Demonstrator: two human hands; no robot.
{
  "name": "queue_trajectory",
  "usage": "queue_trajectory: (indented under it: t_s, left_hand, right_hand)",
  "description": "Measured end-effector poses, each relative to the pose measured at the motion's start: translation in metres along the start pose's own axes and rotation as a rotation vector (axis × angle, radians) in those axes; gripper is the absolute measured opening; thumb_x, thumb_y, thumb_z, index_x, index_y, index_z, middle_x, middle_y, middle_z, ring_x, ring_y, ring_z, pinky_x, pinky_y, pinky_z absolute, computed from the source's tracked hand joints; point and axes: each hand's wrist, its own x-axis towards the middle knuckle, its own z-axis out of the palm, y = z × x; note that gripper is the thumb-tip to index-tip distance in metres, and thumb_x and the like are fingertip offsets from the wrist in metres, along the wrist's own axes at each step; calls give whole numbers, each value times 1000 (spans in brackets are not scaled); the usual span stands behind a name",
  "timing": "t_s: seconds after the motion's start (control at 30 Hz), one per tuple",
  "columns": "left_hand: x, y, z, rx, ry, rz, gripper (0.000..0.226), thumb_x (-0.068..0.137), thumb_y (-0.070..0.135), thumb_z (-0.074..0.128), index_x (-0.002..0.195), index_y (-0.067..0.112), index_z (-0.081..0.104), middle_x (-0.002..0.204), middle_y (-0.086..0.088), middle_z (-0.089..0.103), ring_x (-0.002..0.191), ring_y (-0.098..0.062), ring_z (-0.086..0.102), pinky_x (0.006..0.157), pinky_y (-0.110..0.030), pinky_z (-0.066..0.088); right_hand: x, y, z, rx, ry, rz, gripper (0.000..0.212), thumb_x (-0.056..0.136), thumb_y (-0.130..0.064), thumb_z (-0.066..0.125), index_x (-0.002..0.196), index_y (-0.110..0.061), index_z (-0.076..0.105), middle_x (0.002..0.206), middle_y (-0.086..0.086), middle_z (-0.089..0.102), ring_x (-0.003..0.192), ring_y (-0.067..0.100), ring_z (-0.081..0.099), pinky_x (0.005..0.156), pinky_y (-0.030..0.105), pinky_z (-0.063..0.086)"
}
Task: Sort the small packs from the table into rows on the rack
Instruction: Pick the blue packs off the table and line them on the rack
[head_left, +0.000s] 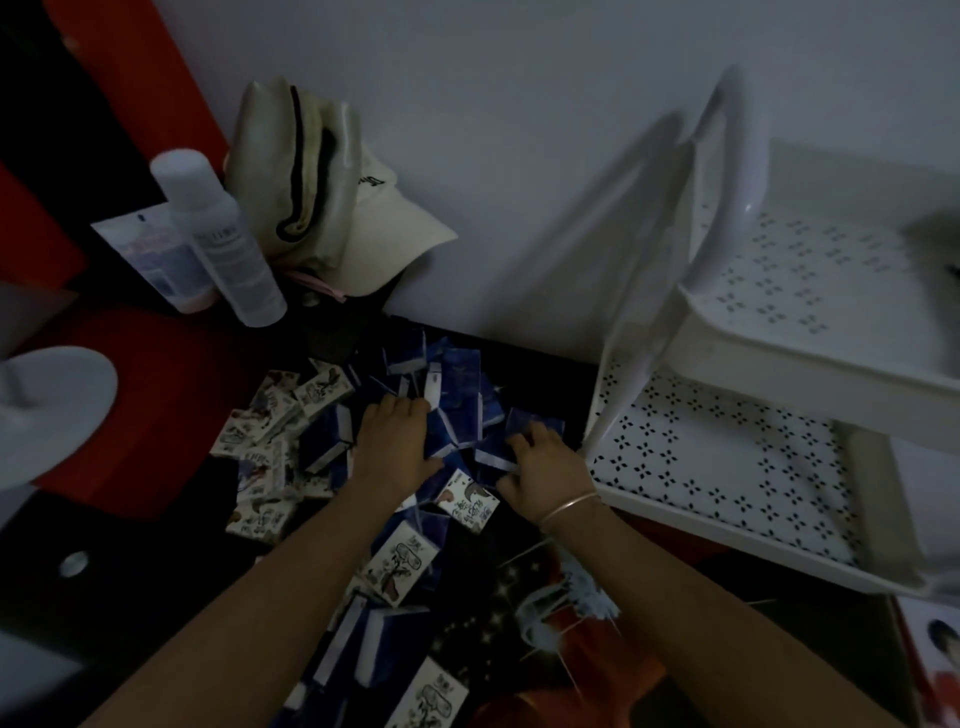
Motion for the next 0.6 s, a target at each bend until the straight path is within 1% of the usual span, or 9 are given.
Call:
queue_trajectory:
  t_s: [0.07,0.13,0.2,0.27,0.3,0.37,0.43,0.5,0.6]
  left_hand:
    - [2,0,3,-60,21,-13,73,75,50,71,134,16,45,131,-6,54,120,-27,45,98,-38,35]
    - [2,1,-3,-278,71,-33,71,72,50,72,131,17,48,127,-6,57,116,-27,49,96,-39,40]
    - [-2,5,-21,-710,97,-81,71,71,47,71,132,22,45,124,-2,59,111,-22,55,94,-39,47]
    - [-11,13,-50,-1160,112,-170,60,80,29,74,132,24,45,124,-2,58,112,-19,57,93,-39,51]
    - [-17,17,-67,-1356,102,-223,50,85,19,70,130,20,48,122,-4,59,110,-21,59,87,-39,55]
    - [-31,25,-100,-1650,11,-290,27,93,13,60,120,13,57,114,-12,62,97,-25,64,63,-36,60]
    - [-47,32,-127,-1778,-66,-273,22,97,15,51,116,9,61,104,-15,62,86,-24,63,49,-32,57]
    - [-60,41,-152,-1848,-96,-241,23,99,12,45,114,10,62,103,-12,65,86,-21,63,48,-31,56]
    - [-78,62,-188,-1912,-99,-121,26,98,5,40,112,9,61,105,-12,66,91,-24,64,51,-33,57]
  right_hand:
    - [-8,-7,-16,99,72,23,44,78,-38,43,98,-6,65,96,15,59,78,33,62,55,29,41]
    - [-14,-12,-33,230,209,23,33,81,-35,50,96,-8,61,87,11,61,70,29,62,53,26,36]
    - [-19,-15,-57,334,266,58,29,86,-33,57,104,-10,55,89,8,64,74,26,62,55,27,37]
    - [-25,-17,-83,370,349,67,30,88,-35,59,106,-11,54,81,7,67,69,25,63,53,28,37]
    - [-27,-17,-98,377,394,62,30,88,-36,59,105,-12,55,78,8,68,67,26,64,52,29,39]
    - [-32,-18,-131,401,470,54,28,89,-37,60,104,-13,58,77,10,70,69,28,65,55,31,43]
    - [-39,-17,-164,453,509,48,27,90,-40,58,103,-16,61,81,8,72,73,27,67,61,32,48]
    - [-49,-13,-198,529,514,28,32,89,-46,54,104,-19,62,81,3,72,71,20,67,62,32,51]
    - [-67,-2,-237,642,455,-11,30,90,-49,48,99,-23,60,65,-2,67,44,8,55,46,26,44]
